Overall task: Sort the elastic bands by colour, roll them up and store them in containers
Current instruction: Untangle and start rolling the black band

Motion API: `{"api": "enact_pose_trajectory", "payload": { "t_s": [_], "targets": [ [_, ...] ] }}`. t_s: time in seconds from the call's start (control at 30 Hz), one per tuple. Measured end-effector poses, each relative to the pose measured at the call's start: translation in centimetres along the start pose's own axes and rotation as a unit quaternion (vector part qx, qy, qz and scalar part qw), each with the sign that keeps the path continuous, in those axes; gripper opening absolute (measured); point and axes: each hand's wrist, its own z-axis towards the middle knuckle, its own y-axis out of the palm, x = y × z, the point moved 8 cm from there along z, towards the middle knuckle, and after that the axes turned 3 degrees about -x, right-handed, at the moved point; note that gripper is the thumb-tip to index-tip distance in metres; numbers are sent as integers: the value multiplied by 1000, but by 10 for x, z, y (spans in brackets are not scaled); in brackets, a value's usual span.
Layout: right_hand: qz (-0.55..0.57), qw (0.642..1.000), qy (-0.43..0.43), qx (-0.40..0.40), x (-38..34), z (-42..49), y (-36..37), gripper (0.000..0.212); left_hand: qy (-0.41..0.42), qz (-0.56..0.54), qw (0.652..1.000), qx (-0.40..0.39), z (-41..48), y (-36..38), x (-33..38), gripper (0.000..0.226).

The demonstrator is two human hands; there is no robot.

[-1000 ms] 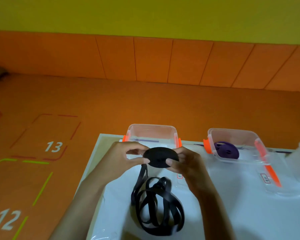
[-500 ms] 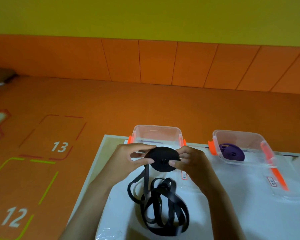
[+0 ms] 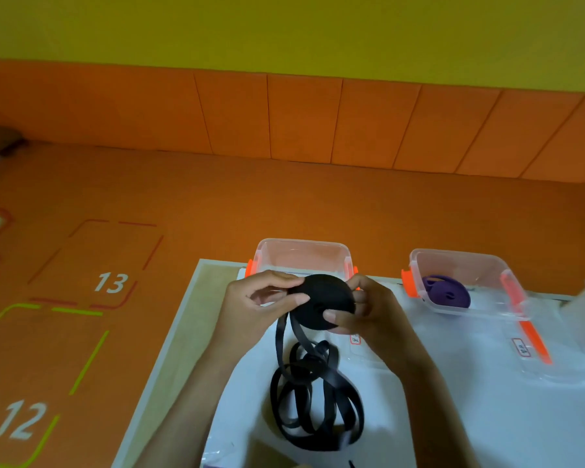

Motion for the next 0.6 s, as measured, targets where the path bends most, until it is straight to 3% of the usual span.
{"api": "enact_pose_trajectory", "payload": {
  "t_s": [0.17,0.3,0.43,0.6],
  "targets": [
    [-95,994,-1,-60,4,-1,19,32,-16,57,995,-76,-1,5,-4,30],
    [-64,997,-25,-18,-4,-1,12,14,-34,77,994,-67,-6,8,-4,27],
    [-15,1000,-17,20,-1,-5,9,10,-32,55,997,-53,-9,6,-2,29],
    [-16,998,2,-63,4,-8,22,17,-38,110,987,-107,-5,1,0,29]
  ]
}}
